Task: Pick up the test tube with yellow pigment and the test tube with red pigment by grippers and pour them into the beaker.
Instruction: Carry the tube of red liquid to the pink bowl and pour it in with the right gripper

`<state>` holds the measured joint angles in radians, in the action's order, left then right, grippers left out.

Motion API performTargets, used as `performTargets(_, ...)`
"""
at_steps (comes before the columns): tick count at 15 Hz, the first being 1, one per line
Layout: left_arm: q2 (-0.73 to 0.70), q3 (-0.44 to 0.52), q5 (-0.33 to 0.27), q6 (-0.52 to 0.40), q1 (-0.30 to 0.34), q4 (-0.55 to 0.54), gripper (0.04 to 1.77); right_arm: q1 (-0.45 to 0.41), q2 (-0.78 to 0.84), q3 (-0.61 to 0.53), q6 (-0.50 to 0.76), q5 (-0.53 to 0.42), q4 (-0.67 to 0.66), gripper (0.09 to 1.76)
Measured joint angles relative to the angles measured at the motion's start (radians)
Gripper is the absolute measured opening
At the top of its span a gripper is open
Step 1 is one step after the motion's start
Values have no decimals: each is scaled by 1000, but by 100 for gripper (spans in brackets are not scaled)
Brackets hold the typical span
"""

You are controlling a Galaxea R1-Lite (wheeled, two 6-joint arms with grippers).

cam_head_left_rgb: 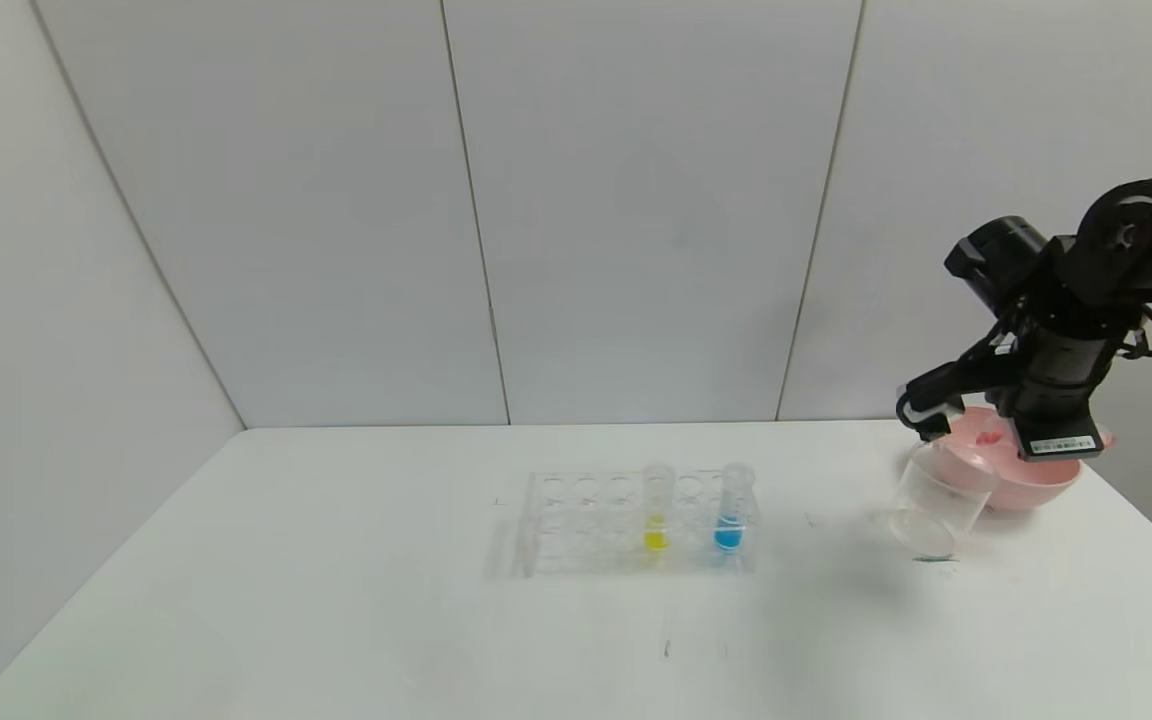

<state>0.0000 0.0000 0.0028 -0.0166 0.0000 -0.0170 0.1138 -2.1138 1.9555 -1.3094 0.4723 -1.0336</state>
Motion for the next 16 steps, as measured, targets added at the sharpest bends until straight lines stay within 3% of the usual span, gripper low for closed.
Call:
performTargets(11,0,0,0,0,0,0,172,46,-13,4,42,175,-8,51)
performTargets(16,0,0,0,0,0,0,172,60,-13,3,43,197,-8,51)
